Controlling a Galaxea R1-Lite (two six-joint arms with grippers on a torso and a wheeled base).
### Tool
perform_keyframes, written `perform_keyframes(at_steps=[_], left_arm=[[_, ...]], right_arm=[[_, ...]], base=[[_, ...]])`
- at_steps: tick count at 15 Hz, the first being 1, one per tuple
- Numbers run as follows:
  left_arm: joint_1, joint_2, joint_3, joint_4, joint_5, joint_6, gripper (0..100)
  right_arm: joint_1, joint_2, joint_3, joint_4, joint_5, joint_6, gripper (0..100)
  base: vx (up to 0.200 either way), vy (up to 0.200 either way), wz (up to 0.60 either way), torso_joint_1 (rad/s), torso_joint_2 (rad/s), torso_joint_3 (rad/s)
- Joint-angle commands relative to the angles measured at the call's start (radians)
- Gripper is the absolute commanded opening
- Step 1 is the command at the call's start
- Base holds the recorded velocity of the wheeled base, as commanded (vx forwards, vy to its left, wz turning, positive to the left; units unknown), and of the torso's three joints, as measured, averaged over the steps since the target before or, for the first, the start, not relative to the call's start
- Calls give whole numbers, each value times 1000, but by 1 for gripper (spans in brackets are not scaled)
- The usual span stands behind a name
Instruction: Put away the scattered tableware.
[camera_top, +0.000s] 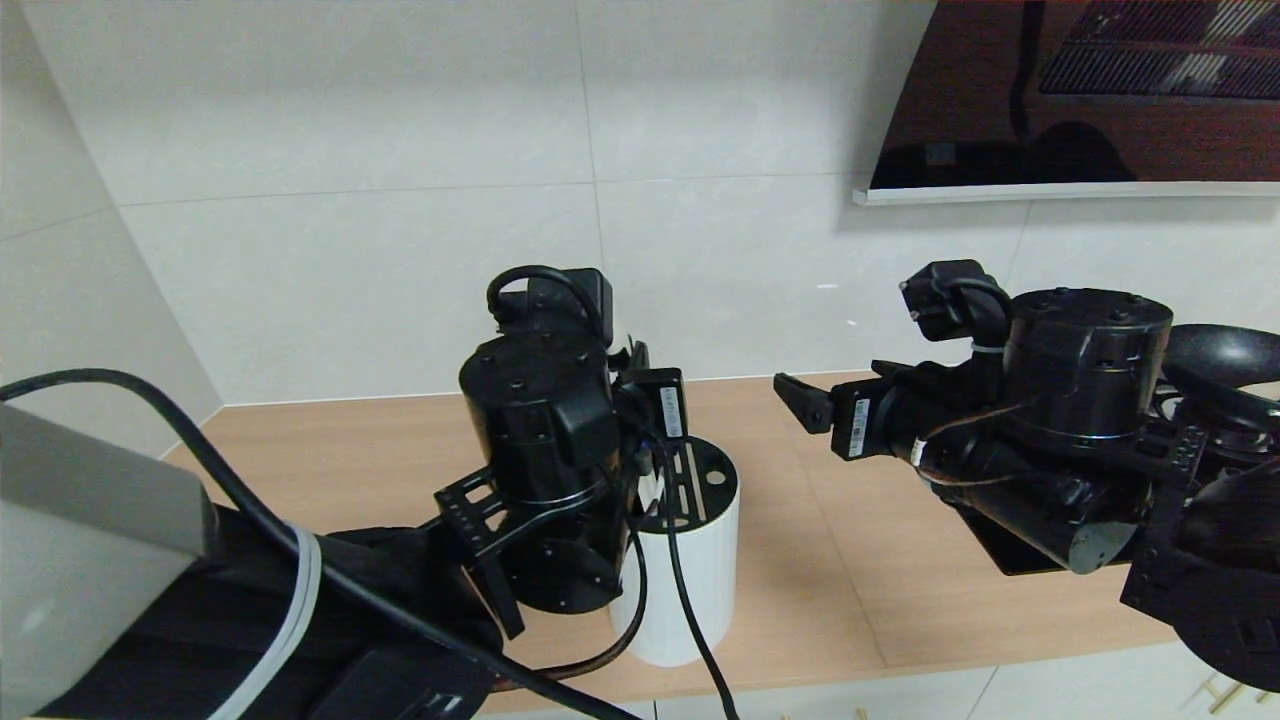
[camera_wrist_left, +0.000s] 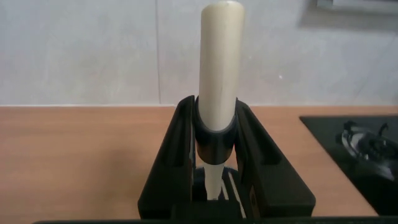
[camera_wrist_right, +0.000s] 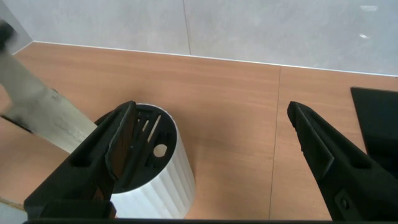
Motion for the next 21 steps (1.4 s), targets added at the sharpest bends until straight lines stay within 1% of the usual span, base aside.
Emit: perform_keyframes(at_steps=[1, 4, 6, 7, 11, 15, 21], left_arm=[[-2, 20, 4, 0, 0, -8, 0], [-22, 43, 27, 0, -8, -13, 0], [-21, 63, 30, 0, -6, -14, 0], [-22, 79, 38, -2, -8, -31, 0], [-22, 114, 44, -2, -8, -56, 0], [-22, 146, 53, 0, -8, -62, 0], [-22, 169, 59, 0, -8, -62, 0]], right_arm=[[0, 2, 0, 0, 0, 0, 100], [0, 4, 0, 0, 0, 0, 100], [0, 7, 0, 0, 0, 0, 100], [0, 7, 0, 0, 0, 0, 100], [0, 11, 0, 0, 0, 0, 100], [0, 17, -2, 0, 0, 0, 100], [0, 19, 0, 0, 0, 0, 100]], base=[[0, 0, 0, 0, 0, 0], [0, 0, 0, 0, 0, 0], [0, 0, 0, 0, 0, 0], [0, 0, 0, 0, 0, 0], [0, 0, 0, 0, 0, 0], [0, 0, 0, 0, 0, 0], [0, 0, 0, 0, 0, 0]])
